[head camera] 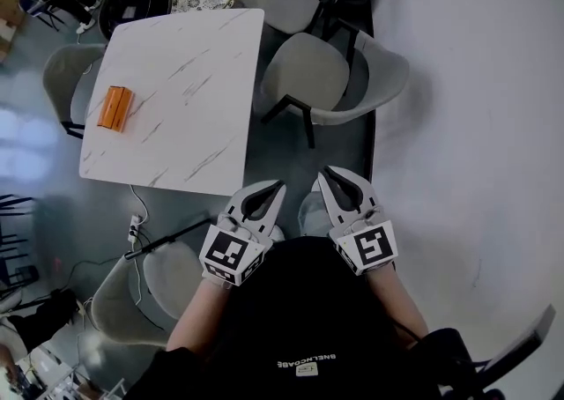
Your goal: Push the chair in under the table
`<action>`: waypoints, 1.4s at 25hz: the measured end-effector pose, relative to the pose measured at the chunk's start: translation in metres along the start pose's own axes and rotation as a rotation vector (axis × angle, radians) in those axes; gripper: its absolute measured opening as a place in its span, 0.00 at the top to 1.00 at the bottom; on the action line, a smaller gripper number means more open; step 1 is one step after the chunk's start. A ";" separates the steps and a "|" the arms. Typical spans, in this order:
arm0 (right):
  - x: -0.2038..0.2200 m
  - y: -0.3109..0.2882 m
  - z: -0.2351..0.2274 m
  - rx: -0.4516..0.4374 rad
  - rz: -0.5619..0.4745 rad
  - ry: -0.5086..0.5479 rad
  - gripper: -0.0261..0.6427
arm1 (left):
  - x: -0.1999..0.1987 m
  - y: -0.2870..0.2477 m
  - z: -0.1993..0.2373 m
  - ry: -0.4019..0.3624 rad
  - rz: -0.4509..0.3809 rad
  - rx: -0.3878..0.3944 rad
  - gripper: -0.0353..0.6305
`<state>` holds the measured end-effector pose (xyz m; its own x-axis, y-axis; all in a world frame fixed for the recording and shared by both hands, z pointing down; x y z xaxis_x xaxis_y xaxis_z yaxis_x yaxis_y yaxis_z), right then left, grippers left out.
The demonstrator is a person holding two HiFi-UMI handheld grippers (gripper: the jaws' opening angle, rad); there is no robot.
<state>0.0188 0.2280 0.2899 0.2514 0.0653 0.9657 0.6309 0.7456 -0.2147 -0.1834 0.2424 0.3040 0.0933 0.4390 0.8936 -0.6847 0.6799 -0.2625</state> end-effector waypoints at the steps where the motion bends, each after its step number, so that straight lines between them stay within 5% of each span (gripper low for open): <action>1: 0.000 -0.003 -0.009 -0.004 0.000 -0.001 0.94 | -0.003 -0.008 0.002 0.006 0.002 -0.011 0.94; 13: 0.035 -0.026 -0.140 -0.008 0.040 -0.132 0.94 | -0.036 -0.115 0.002 -0.001 0.040 -0.112 0.94; 21: 0.082 -0.019 -0.234 0.085 0.131 -0.249 0.94 | -0.045 -0.196 -0.020 -0.014 0.103 -0.126 0.94; 35: 0.187 -0.037 -0.314 0.258 0.387 -0.741 0.80 | -0.007 -0.267 0.006 -0.020 0.272 -0.092 0.78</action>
<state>0.2728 0.0046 0.4326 -0.1849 0.6921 0.6977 0.3912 0.7031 -0.5938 -0.0056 0.0546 0.3702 -0.0997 0.6019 0.7923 -0.6140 0.5893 -0.5251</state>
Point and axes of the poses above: the fingertips, and each gripper's own axes: y backward along the fingers, z to its left, x out of its underside, the point moved 10 cm from there along y, backward along the fingers, and after that the axes turned 7 degrees about y, right-handed, at the moved point
